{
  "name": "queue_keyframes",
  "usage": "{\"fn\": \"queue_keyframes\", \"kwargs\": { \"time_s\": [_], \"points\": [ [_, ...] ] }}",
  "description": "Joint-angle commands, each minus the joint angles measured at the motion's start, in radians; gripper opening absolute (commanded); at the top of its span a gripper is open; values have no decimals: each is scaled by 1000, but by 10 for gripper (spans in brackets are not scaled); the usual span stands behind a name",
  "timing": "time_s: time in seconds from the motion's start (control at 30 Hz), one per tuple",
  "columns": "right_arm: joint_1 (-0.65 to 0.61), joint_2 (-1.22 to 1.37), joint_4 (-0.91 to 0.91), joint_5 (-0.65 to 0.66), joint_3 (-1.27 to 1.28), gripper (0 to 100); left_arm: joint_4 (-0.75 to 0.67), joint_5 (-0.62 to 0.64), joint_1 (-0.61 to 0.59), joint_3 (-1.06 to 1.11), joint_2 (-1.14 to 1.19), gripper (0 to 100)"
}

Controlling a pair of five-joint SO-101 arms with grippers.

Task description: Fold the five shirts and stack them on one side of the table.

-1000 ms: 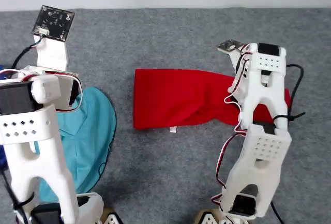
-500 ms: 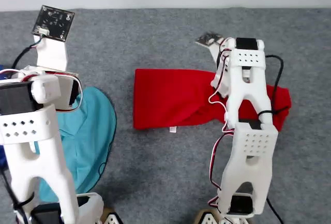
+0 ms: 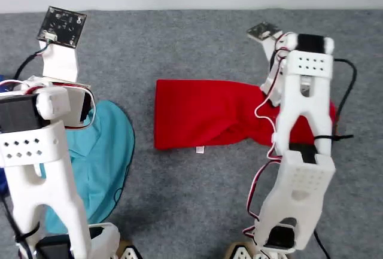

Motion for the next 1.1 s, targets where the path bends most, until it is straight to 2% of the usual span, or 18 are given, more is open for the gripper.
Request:
{"fn": "queue_keyframes", "kwargs": {
  "time_s": [0.0,0.17,0.37,0.53,0.63,0.8,1.07],
  "points": [
    [35,-91,42,-8,63,29,11,-6,0,-4,-26,7],
    [33,2,1,-8,163,26,11,-5,0,-4,-26,7],
    [-18,131,-249,-12,161,26,11,-5,0,-4,-26,7],
    [-85,136,-315,-14,160,26,11,-5,0,-4,-26,7],
    [-90,136,-294,-14,160,26,11,-5,0,-4,-26,7],
    [-87,87,-139,-54,112,27,11,-5,0,-4,-26,7],
    [-87,-116,18,-57,31,29,5,-5,2,27,-26,7]
  ]
}}
